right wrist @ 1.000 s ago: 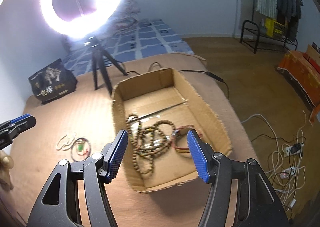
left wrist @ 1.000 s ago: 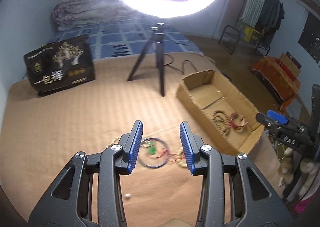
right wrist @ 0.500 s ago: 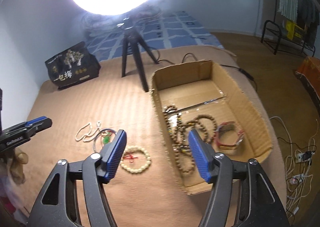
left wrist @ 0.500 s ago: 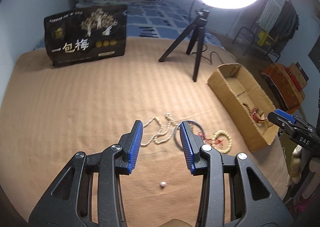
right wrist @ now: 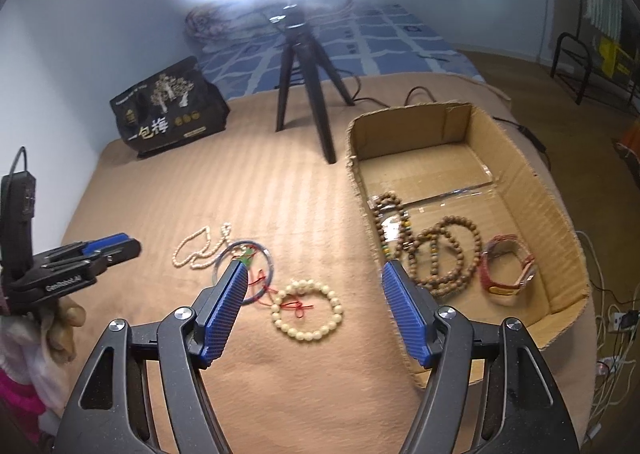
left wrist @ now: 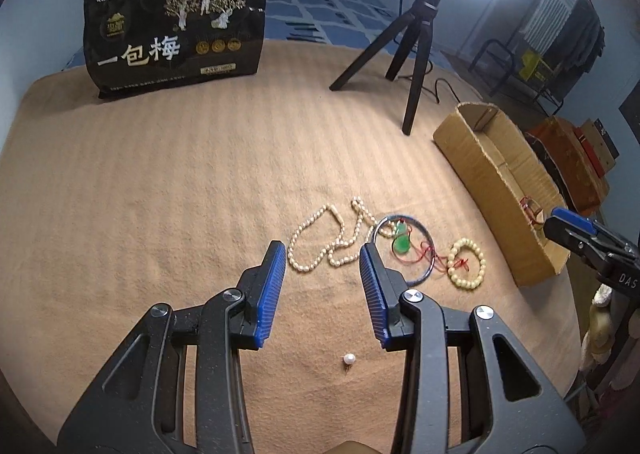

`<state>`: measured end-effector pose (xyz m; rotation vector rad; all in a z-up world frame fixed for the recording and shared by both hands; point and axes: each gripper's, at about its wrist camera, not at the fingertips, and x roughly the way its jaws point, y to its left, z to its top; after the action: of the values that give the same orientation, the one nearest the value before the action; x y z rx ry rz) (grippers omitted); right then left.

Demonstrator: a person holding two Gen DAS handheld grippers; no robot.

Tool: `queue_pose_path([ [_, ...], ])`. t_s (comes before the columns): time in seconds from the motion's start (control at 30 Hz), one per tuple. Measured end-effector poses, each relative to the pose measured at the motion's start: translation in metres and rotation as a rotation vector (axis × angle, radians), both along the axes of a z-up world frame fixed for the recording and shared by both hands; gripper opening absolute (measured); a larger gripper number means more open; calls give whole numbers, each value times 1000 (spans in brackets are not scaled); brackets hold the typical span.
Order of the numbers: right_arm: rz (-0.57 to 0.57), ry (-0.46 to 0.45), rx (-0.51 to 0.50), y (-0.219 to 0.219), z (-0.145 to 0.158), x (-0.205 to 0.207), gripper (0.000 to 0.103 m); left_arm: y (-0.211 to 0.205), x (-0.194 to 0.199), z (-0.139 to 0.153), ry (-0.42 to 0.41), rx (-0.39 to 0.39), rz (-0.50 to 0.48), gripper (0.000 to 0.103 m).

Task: Organize jewelry
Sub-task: 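Move the left gripper to the loose pearl while the right gripper reaches the jade bangle, then grasp the pearl with the left gripper while the right gripper grasps the green pendant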

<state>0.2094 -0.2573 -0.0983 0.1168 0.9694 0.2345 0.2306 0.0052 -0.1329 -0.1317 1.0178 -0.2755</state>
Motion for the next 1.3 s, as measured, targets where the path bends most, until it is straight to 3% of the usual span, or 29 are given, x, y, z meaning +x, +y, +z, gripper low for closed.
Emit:
queue_pose_path([
  [0.27,64,55,72,17,-12,7,69,-3,-12,-10,22,6,-46,39],
  [0.4,95,107,115,29,-23,15,53,-7,-22,-14,33,4,-94,39],
  [0.47,97,128,132,33,-29,20,50,-10,-27,-18,42,6,-122,39],
  [0.53,100,150,143,37,-35,25,45,-12,-31,-23,59,3,-150,31],
  [0.7,117,182,119,52,-47,36,39,-20,-42,-35,87,18,-212,30],
  [1.3,81,238,84,77,-83,65,27,-40,-45,-57,118,73,-276,22],
])
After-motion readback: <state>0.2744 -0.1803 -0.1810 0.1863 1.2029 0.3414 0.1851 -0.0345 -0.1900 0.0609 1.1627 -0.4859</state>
